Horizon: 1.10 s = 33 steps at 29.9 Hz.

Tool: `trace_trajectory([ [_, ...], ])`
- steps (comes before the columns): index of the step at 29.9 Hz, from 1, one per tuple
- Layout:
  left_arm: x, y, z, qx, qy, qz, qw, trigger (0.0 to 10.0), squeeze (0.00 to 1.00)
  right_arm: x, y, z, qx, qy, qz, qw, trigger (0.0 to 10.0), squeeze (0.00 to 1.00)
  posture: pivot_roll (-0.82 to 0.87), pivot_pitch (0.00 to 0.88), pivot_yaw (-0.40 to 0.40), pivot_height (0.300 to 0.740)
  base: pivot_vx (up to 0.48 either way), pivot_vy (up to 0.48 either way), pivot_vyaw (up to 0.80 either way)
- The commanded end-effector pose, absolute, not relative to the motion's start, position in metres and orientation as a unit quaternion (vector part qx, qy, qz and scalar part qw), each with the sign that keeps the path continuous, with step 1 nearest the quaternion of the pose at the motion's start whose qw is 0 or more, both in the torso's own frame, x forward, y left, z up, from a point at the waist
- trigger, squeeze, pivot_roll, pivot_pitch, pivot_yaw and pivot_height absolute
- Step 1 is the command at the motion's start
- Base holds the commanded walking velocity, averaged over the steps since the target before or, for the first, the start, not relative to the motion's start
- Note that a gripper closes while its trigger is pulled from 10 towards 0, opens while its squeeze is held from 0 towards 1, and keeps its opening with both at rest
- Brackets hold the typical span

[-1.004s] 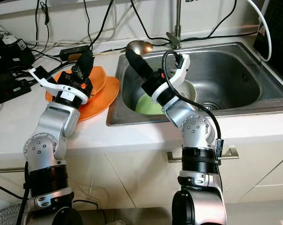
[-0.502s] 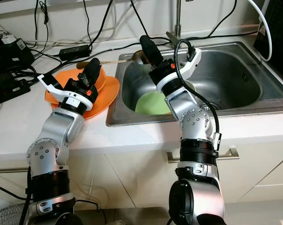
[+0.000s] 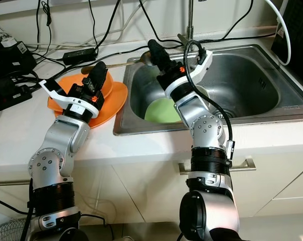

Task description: Kitchen organization

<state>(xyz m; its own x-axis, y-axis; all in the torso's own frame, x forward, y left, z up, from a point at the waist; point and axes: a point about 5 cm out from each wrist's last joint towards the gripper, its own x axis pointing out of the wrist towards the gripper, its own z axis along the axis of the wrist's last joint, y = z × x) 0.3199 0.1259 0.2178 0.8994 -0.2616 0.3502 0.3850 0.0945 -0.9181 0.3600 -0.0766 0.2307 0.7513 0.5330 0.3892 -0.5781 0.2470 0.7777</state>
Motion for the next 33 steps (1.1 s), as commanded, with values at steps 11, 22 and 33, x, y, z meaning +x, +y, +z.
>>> trace_trajectory([
  [11,0.319,0.123,0.222,-0.629,-0.045,-0.229,0.741,0.0,0.00,0.354,-0.063,0.235,0.509,-0.022,0.377,0.774,0.0,0.00,-0.03,0.011,0.144,0.740,0.000,0.000,0.00],
  [22,0.317,0.123,0.222,-0.627,-0.042,-0.233,0.742,0.0,0.00,0.359,-0.071,0.236,0.515,-0.033,0.354,0.780,0.0,0.00,-0.03,0.012,0.144,0.740,0.000,0.000,0.00],
  [33,0.314,0.117,0.212,-0.590,-0.012,-0.241,0.771,0.0,0.00,0.365,-0.078,0.237,0.518,-0.048,0.324,0.790,0.0,0.00,-0.02,0.010,0.141,0.740,0.000,0.000,0.00],
])
